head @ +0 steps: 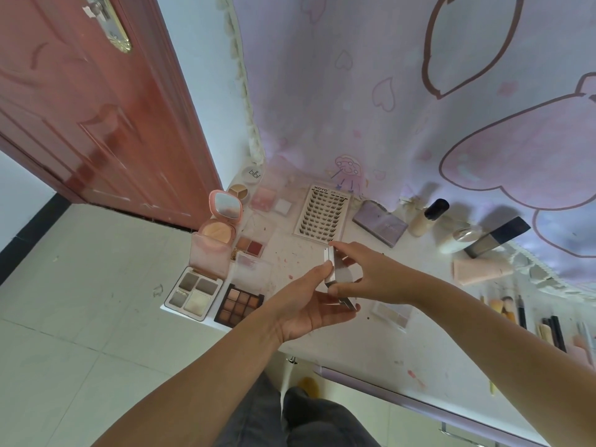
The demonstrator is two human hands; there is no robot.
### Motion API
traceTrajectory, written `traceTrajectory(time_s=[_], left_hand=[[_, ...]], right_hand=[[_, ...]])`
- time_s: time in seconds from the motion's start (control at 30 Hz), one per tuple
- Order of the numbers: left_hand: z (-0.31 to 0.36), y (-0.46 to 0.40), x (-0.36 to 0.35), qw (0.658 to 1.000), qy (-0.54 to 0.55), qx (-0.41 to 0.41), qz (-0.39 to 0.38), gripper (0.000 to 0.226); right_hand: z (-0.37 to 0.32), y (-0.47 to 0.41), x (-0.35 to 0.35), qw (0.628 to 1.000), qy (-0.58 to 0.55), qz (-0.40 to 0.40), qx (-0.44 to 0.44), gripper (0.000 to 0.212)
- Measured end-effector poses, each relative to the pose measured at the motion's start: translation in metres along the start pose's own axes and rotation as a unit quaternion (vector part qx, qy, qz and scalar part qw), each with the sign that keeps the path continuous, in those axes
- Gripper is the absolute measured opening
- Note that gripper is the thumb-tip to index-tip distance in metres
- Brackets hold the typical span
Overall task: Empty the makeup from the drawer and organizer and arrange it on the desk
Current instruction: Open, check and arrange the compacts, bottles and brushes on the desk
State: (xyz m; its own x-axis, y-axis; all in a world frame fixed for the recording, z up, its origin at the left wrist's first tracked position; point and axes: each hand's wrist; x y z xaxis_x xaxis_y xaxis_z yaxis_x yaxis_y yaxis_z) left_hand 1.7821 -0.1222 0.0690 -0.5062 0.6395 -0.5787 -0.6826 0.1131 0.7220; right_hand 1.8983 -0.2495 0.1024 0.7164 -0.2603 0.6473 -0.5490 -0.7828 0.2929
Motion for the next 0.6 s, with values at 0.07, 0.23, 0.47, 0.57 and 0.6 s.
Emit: traceTrajectory(time_s=[0.07, 0.23, 0.47, 0.57, 0.6], left_hand=[[-0.001, -0.001, -0.001, 1.000, -0.005, 0.001, 0.004, 0.065], [0.001, 0.001, 0.003, 1.000, -0.019, 0.012, -0.002, 0.057], [-0.008, 0.004, 0.019, 0.995, 0.018, 0.081, -0.057, 0.059], [-0.013, 0.003, 0.025, 0.994, 0.052, 0.093, -0.036, 0.058], [-0.015, 0.002, 0.027, 0.994, 0.062, 0.089, -0.027, 0.057]], right_hand=[[-0.003, 0.000, 0.001, 1.000, 0.010, 0.019, 0.009, 0.056], [-0.001, 0.005, 0.004, 0.999, -0.001, 0.046, 0.020, 0.046], [0.004, -0.002, 0.025, 0.985, -0.114, -0.089, -0.099, 0.042], [0.014, -0.013, 0.028, 0.960, -0.204, -0.048, -0.186, 0.039], [0.017, -0.018, 0.026, 0.955, -0.211, -0.033, -0.207, 0.035]])
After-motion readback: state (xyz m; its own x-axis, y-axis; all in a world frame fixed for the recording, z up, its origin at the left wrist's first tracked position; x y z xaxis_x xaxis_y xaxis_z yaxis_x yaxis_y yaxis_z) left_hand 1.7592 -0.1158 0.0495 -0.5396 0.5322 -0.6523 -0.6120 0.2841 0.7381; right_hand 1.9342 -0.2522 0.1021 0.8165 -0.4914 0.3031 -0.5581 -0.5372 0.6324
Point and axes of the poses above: each hand's wrist, its own y-axis away from the middle knuckle, its own x-axis out of the back of the hand, z = x × y, and after that the axes turned 10 degrees about z, right-handed
